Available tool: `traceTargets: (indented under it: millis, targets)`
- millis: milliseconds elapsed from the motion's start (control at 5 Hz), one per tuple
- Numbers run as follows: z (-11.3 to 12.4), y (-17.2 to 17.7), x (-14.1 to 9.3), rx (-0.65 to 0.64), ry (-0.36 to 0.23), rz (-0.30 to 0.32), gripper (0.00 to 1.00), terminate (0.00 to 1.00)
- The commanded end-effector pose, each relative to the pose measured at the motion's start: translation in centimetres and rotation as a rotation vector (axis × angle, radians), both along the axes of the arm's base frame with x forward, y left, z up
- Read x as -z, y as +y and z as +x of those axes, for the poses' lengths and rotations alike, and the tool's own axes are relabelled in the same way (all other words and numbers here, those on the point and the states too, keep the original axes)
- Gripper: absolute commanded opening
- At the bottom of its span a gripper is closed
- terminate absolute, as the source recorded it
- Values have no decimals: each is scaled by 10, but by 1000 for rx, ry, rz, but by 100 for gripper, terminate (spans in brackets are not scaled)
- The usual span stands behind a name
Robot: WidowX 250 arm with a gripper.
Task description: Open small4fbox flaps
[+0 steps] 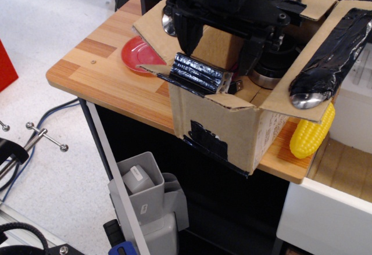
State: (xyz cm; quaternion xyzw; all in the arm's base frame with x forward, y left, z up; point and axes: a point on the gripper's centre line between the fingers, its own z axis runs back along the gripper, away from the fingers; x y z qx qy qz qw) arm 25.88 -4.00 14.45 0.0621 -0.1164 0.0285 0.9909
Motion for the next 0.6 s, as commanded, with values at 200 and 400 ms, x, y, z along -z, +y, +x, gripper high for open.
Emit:
traceTargets:
  millis: [200, 400]
  targets:
    - [-11, 7, 5, -57, -76, -83, 100, 0]
    - [-12, 7, 8, -45, -114, -79, 100, 0]
